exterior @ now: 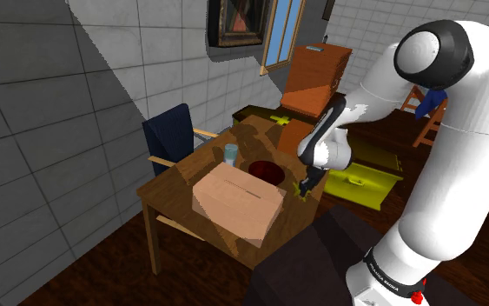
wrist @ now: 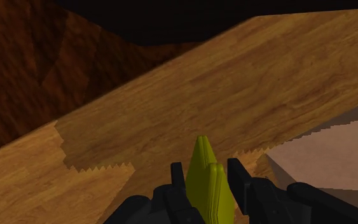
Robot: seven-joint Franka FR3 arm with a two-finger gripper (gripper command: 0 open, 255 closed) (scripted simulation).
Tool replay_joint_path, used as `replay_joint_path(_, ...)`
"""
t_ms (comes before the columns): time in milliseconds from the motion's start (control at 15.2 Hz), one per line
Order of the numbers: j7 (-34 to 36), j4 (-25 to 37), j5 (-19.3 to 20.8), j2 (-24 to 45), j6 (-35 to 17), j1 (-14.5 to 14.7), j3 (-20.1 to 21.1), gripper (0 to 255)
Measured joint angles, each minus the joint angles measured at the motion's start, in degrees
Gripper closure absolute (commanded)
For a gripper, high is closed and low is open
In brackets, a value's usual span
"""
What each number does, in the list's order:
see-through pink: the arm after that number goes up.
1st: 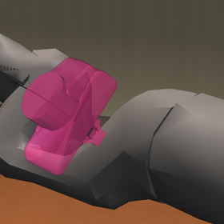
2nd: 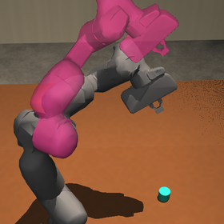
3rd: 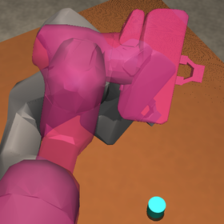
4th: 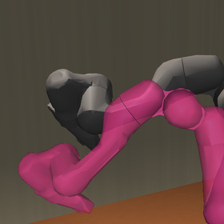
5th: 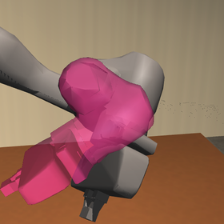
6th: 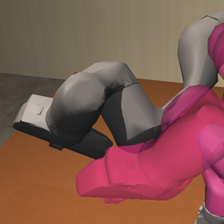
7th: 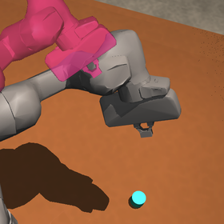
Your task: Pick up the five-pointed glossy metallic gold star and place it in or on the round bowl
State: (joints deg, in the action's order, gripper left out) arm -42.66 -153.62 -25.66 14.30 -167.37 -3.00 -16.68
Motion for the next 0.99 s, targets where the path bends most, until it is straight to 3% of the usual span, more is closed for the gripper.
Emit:
replay_joint_path(528,10.01,-2.08,13.41,-8.77,5.91,5.57,-8.66,255)
replay_joint_path(990,18.38,-2.56,24.8,-16.82,12.35,5.73,-11.11,255)
